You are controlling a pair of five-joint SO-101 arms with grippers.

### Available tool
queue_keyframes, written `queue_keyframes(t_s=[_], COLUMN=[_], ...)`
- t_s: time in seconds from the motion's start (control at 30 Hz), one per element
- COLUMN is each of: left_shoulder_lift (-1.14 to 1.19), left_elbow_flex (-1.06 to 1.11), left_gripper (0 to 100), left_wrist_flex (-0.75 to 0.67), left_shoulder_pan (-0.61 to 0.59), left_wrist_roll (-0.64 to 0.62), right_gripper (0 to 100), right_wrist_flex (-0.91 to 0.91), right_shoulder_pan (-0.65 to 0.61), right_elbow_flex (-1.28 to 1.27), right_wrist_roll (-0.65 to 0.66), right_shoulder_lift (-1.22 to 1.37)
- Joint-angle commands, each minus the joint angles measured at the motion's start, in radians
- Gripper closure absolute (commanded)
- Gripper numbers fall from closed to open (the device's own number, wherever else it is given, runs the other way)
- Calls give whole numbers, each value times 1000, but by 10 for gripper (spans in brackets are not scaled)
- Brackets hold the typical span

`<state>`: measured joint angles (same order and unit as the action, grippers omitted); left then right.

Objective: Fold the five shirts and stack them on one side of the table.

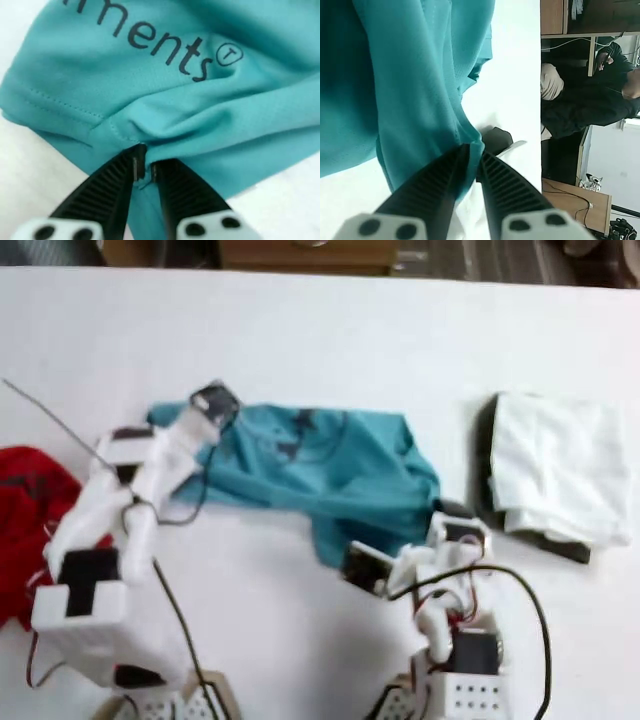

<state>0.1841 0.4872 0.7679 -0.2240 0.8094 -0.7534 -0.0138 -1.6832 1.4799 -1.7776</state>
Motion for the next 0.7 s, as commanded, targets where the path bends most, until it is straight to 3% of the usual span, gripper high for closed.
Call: queue_keyframes(t_s=[0.0, 0.17, 0.27, 0.47, 0.67], left_shoulder_lift=[2, 0, 0, -2, 8], left_elbow_flex=[-27, -79, -140, -331, -645], left_gripper=[977, 972, 899, 737, 736], left_wrist_flex=[52, 166, 270, 344, 459], left_shoulder_pan=[2, 2, -17, -118, -184], left_wrist_roll=[0, 0, 0, -2, -6], right_gripper=[978, 978, 966, 772, 765], right_wrist_flex=[22, 22, 16, 33, 102], right_shoulder_pan=[13, 12, 12, 5, 12], right_elbow_flex=[12, 14, 32, 118, 256], right_wrist_roll=[-11, -11, -40, -411, -652], right_shoulder_lift=[-21, -21, -19, -21, -21])
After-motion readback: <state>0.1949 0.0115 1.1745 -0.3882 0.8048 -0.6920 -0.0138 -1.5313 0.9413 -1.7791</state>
